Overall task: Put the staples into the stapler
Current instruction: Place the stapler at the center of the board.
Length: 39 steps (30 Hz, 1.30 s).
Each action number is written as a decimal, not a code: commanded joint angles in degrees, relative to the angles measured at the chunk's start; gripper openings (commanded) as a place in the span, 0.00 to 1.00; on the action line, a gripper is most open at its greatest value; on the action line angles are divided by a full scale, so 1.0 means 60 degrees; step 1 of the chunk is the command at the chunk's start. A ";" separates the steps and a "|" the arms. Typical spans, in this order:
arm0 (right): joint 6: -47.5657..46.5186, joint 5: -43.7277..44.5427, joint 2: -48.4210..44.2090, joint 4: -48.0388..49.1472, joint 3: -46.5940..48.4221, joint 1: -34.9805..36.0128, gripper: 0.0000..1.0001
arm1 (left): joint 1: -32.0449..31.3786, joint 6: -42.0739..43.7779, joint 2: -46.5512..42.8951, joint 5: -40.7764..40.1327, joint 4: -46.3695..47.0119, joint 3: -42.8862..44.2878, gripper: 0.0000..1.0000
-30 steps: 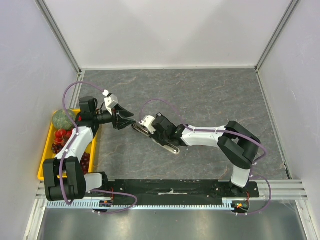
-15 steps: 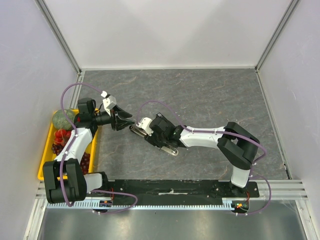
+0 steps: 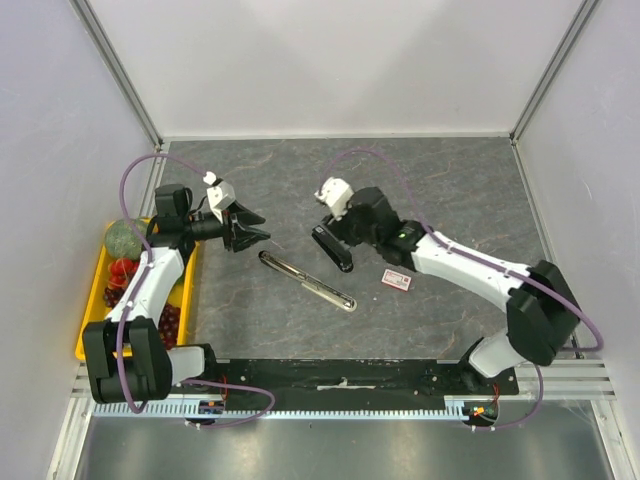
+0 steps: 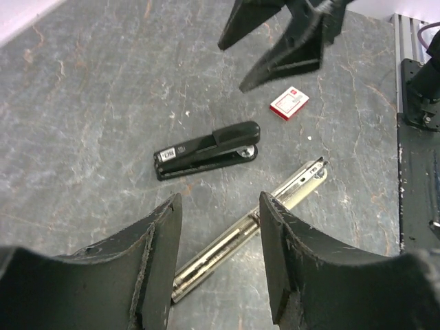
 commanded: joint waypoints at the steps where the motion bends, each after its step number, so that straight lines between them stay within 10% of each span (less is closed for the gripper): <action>1: -0.0816 0.0606 -0.0521 0.0385 -0.0959 -0.0495 0.61 | -0.0345 0.0476 0.0374 -0.0270 -0.0088 0.0974 0.55; 18: 0.0267 -0.0388 0.0052 -0.0140 -0.1210 -0.1007 0.59 | -0.1810 0.0137 0.1180 -0.1207 0.0704 0.1106 0.55; 39: 0.0018 -0.3772 -0.2586 -0.1019 -0.1781 -0.6047 0.62 | -0.6497 1.0111 0.6936 -0.5600 -0.8481 0.8094 0.57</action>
